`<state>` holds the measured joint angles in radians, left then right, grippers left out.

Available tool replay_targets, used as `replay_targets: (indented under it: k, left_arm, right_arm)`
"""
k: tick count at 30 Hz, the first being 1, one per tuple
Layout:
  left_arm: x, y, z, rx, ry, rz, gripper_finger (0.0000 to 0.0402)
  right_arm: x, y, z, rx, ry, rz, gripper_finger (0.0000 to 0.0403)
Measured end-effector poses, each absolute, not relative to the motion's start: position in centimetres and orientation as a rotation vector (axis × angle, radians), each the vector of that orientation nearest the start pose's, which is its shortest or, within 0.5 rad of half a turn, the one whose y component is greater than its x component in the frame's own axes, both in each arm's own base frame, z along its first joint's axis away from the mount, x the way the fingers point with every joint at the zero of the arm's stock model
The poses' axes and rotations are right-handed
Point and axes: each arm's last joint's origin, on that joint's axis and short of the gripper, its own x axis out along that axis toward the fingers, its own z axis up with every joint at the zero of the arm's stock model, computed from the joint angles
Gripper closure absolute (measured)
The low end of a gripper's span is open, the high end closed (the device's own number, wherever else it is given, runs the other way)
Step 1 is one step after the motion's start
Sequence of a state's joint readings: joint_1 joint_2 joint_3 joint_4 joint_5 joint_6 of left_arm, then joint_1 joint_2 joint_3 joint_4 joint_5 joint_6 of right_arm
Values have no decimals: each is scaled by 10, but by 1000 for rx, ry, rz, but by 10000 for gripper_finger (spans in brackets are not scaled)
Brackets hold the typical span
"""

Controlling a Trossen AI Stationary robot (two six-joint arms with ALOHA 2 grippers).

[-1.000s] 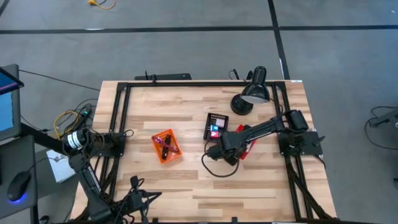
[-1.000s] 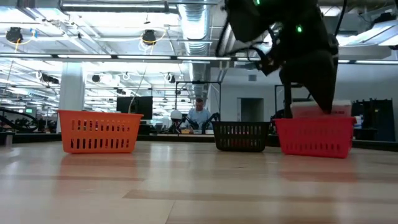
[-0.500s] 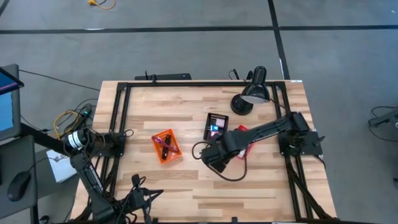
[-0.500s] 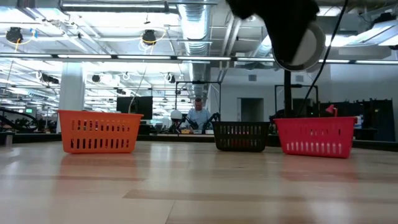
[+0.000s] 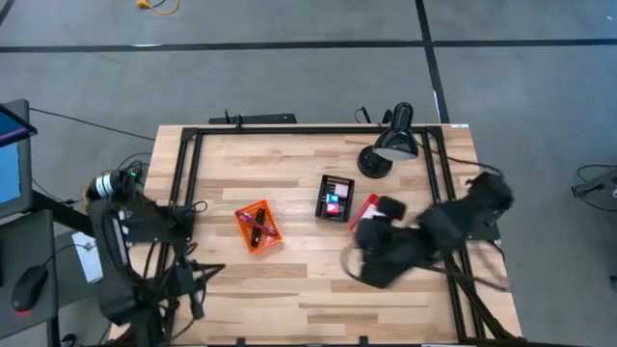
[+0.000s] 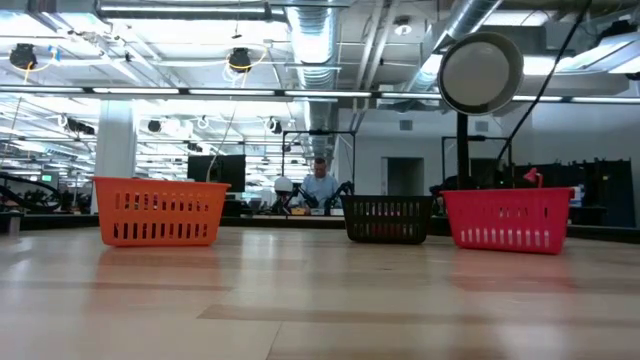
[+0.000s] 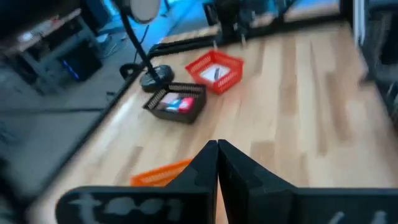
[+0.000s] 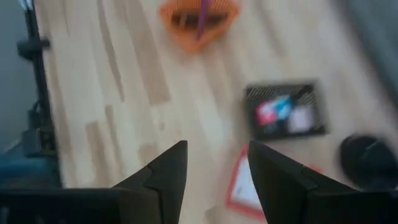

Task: Pick and place items into bin
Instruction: Return to Home Position

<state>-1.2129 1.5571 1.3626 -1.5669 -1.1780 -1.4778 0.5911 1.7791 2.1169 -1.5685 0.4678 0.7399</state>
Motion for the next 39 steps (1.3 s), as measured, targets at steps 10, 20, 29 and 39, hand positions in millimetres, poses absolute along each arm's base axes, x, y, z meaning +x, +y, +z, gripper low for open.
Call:
replay_targets:
  k: [10, 20, 29, 39]
  left_arm:
    - [99, -145, 368, 109, 378, 355, 401]
    - [65, -64, 344, -53, 247, 346, 401]
    - [73, -80, 278, -70, 144, 239, 401]
    - [88, -80, 311, 44, -219, -160, 401]
  right_arm:
    - [164, 145, 452, -79, 754, -183, 234]
    - [106, 116, 357, -71, 502, -189, 234]
    - [107, 103, 273, 123, 235, 27, 238]
    - [108, 97, 270, 108, -95, 146, 238]
